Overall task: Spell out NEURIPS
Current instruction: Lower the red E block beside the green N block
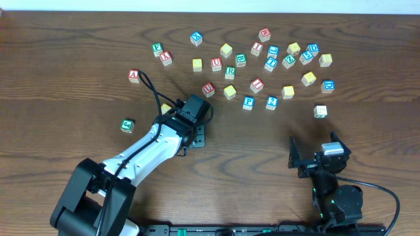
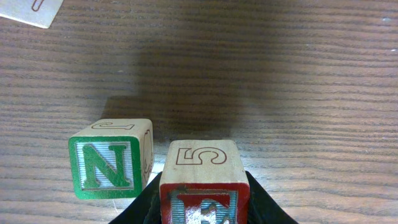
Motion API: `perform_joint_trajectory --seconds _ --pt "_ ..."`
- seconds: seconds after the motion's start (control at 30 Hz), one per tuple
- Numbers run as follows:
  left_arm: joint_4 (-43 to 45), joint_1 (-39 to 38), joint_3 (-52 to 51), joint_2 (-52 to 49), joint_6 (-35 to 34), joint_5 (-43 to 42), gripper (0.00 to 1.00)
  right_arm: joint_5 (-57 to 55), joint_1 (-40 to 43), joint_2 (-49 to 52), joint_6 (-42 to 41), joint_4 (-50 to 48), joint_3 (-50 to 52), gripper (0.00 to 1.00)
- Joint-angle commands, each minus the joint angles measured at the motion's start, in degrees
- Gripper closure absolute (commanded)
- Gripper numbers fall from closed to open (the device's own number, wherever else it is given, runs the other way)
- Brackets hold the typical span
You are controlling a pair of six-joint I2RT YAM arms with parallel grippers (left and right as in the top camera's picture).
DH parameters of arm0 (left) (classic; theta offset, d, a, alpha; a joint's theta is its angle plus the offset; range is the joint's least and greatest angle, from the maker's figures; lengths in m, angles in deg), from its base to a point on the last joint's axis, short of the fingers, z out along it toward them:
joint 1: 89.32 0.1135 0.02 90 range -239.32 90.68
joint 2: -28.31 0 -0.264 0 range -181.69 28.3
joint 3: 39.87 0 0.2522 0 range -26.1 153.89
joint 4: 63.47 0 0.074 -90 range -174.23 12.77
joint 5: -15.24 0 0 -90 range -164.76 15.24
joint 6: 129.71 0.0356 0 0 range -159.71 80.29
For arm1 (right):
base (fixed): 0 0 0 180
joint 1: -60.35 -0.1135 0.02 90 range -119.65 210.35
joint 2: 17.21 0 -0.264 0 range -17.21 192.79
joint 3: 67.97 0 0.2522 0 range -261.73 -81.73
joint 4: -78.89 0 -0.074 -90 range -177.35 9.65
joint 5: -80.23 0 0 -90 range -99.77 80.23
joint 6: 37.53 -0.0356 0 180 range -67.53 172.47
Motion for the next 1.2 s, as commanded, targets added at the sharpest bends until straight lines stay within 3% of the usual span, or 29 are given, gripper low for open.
perform_joint_trajectory --seconds 0.0,0.77,1.17 --pt "0.57 -0.22 -0.79 -0.52 0.76 0.35 0.92 -0.09 0.59 -0.31 0.70 0.11 0.17 0.01" --pt "0.42 -0.24 -0.81 -0.76 0.79 0.35 0.93 -0.11 0.59 -0.31 0.70 0.11 0.17 0.01" --pt "1.53 -0.22 -0.46 -5.53 0.74 0.31 0.92 -0.09 0.59 -0.31 0.70 0.11 0.17 0.01"
